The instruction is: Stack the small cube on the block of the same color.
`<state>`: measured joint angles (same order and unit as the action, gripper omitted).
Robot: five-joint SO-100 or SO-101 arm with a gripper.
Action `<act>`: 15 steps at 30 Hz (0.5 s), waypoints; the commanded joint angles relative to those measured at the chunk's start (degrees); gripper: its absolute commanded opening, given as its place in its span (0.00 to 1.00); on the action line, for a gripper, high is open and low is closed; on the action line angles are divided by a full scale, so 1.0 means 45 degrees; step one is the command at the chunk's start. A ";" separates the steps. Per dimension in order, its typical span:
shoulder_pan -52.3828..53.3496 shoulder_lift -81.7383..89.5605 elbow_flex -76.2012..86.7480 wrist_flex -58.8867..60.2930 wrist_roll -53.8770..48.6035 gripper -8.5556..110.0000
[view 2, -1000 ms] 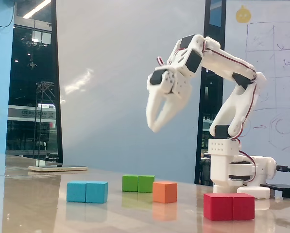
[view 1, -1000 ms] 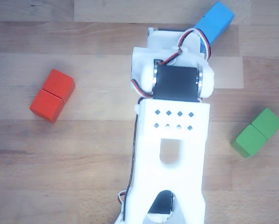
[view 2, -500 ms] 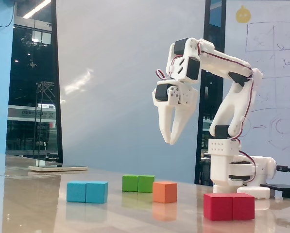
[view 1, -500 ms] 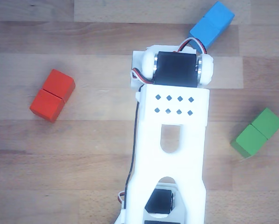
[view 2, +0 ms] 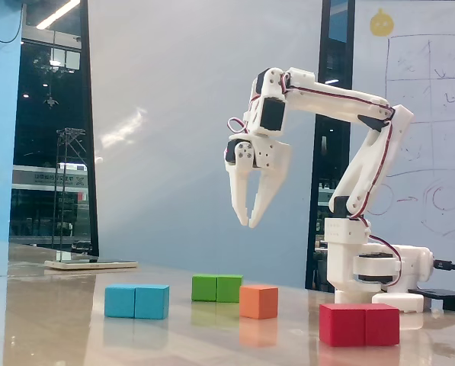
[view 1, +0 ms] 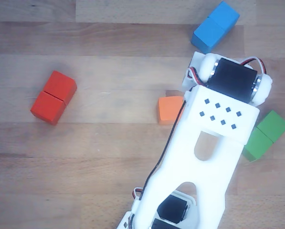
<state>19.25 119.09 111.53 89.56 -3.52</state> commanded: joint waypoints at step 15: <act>-0.6699 0.0176 -0.1172 0.0020 0.0000 0.07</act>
<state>-9.14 119.09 111.53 89.56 -3.52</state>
